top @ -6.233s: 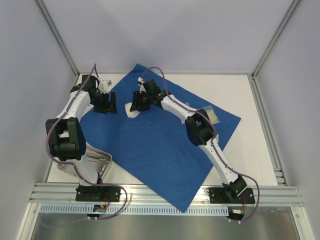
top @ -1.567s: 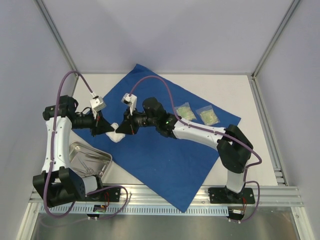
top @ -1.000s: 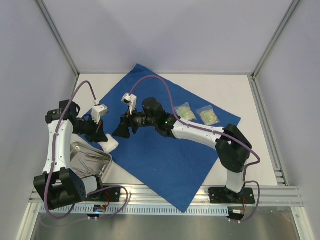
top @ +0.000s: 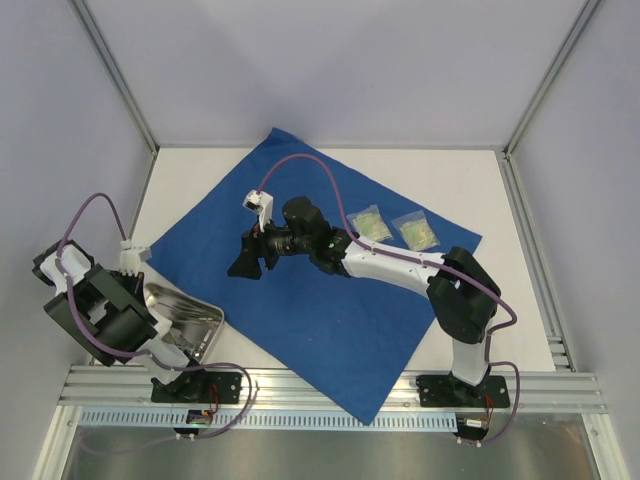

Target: Prepare the surgical pack

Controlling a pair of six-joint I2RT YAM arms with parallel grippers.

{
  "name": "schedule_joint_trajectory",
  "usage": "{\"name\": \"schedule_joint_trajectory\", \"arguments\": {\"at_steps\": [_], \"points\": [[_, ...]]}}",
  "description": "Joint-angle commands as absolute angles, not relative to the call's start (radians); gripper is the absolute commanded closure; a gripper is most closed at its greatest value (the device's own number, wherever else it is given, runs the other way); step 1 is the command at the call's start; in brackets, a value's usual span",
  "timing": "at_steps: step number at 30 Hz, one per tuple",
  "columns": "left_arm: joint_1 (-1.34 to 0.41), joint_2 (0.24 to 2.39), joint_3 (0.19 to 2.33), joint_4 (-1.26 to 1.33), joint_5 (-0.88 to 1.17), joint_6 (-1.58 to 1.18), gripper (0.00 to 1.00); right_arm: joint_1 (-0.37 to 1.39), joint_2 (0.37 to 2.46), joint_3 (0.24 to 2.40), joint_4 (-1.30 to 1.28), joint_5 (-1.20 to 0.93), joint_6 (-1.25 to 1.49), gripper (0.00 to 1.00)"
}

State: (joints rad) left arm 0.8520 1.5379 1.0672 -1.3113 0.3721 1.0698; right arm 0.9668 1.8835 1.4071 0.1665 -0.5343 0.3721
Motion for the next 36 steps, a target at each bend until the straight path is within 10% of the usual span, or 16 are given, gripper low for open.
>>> {"name": "schedule_joint_trajectory", "arguments": {"at_steps": [1,10,26,36], "points": [[0.903,1.574,1.077,-1.279,0.365,1.111,1.0,0.963,1.882,1.417,0.178,-0.545,0.364,0.3],[0.93,1.621,1.031,-1.159,0.384,1.085,0.99,0.963,1.876,1.414,0.175,-0.549,0.362,0.3],[0.93,1.445,0.93,-1.052,0.336,1.132,0.47,0.963,1.875,1.408,0.172,-0.56,0.367,0.3],[0.93,1.385,0.986,-1.126,0.33,1.14,0.44,0.963,1.868,1.408,0.166,-0.572,0.374,0.3]]}}
